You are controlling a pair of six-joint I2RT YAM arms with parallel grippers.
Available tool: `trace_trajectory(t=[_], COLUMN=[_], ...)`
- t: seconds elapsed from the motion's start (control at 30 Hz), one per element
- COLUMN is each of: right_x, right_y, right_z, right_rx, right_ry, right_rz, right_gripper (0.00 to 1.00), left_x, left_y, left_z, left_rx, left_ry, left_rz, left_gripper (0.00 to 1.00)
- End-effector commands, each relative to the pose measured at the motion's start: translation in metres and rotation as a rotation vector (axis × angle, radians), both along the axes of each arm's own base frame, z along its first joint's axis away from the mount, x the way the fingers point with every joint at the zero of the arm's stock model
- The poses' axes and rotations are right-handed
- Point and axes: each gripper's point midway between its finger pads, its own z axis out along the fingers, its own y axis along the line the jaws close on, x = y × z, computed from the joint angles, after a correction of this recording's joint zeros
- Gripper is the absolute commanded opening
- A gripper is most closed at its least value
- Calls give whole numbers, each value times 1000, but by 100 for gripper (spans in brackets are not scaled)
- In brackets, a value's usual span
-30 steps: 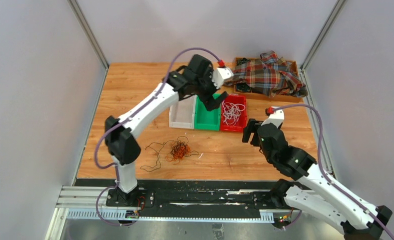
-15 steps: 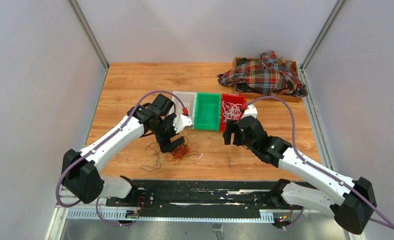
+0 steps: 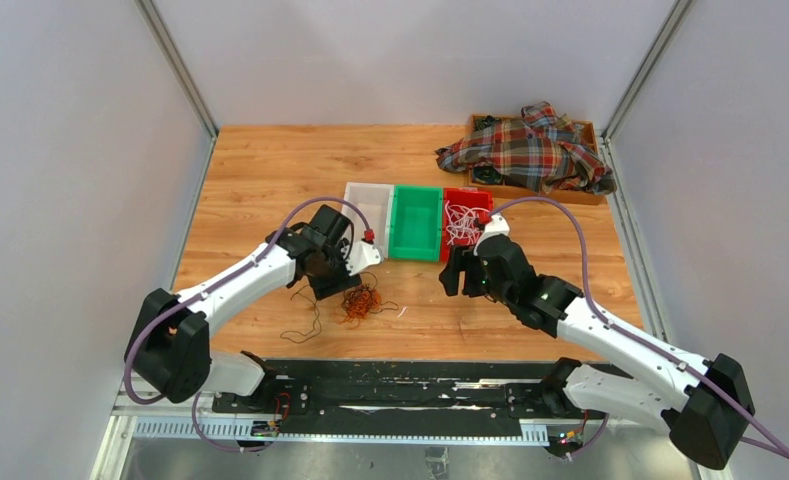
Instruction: Untangle the cables
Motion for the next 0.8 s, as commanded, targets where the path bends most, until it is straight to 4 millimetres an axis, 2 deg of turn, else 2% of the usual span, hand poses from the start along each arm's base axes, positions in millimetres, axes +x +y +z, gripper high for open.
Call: trace_trajectory(t=[0.0, 0.2, 0.27, 0.37, 0.43, 0.47, 0.53, 0.6, 0.67, 0.77], right_x=[1, 2, 3, 5, 5, 6, 6, 6, 6, 6], right_y=[3, 6, 7, 9, 9, 9, 10, 14, 20, 36], right_z=[6, 12, 16, 23, 25, 26, 27, 30, 34, 49], right_rx=[51, 61, 67, 79, 84, 86, 95, 112, 134, 187], right_ry=[-10, -27, -41, -66, -77, -81, -87, -98, -114, -161], right_rz=[1, 13, 19, 27, 31, 32, 33, 47, 72, 151], right_gripper=[70, 70, 70, 70, 70, 70, 70, 70, 72, 77], left_x=[11, -1, -6, -16, -17, -14, -8, -3, 1, 6], left_y=[0, 3, 4, 2, 3, 3, 2, -3, -11, -28], left_z=[-4, -4, -1, -1, -3, -3, 1, 12, 31, 79], left_rx=[4, -20, -32, -50, -47, -42, -47, -74, -117, -229], left_ry=[-40, 29, 64, 125, 130, 122, 103, 87, 71, 32], left_rz=[17, 14, 19, 33, 39, 48, 71, 80, 77, 80], left_gripper=[55, 30, 32, 43, 42, 37, 20, 3, 1, 1])
